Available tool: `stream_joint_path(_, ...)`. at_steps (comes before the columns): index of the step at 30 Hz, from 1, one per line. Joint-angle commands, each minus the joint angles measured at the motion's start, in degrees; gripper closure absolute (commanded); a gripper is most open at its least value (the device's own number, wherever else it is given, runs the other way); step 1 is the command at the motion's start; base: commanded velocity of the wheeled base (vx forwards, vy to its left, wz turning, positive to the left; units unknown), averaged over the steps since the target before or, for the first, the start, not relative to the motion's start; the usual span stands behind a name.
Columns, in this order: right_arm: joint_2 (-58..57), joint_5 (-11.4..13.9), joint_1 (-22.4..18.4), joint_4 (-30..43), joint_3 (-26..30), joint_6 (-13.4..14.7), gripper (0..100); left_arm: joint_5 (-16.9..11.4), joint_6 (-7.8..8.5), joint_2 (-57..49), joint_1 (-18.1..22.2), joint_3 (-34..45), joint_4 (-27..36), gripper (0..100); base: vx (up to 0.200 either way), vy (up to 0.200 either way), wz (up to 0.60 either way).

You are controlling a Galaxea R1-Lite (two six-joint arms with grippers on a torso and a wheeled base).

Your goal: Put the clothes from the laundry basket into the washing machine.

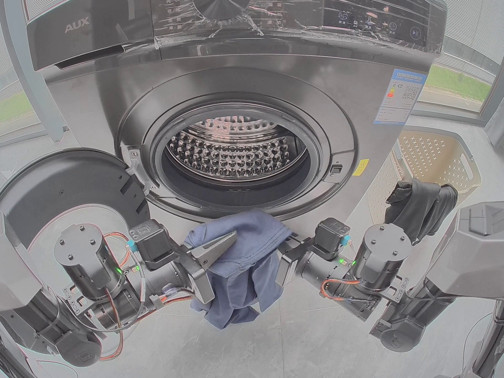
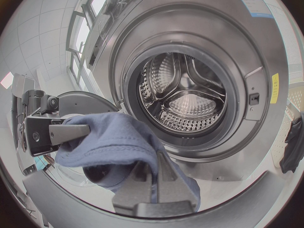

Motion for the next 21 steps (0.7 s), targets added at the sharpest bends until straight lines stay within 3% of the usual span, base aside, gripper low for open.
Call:
stream_joint_path(1, -3.24, 0.0, -0.63, -0.01, 2.15, -0.05, 100, 0.01, -0.22, 0.28, 0.34, 0.09, 0.01, 100, 0.0, 0.0, 0.0)
stream_joint_path(5, -4.38, 0.0, 0.16, -0.01, 2.59, 0.04, 100, -0.26, -0.3, 0.28, 0.25, 0.44, 0.01, 100, 0.0, 0.0, 0.0)
stream_joint_path(6, -4.91, 0.0, 0.6, -0.01, 2.76, -0.05, 100, -0.61, -0.48, 0.28, 0.25, 0.62, 0.01, 0, 0.0, 0.0, 0.0)
stream_joint_path(10, -7.1, 0.0, 1.39, -0.1, 2.68, 0.04, 100, -0.34, -2.5, 1.95, -0.37, 1.06, 0.01, 0, 0.0, 0.0, 0.0)
stream_joint_path(21, -12.55, -0.08, 0.95, 0.16, 1.71, -0.14, 100, 0.1, -2.06, 8.72, 0.34, 3.08, -0.07, 0, 0.0, 0.0, 0.0)
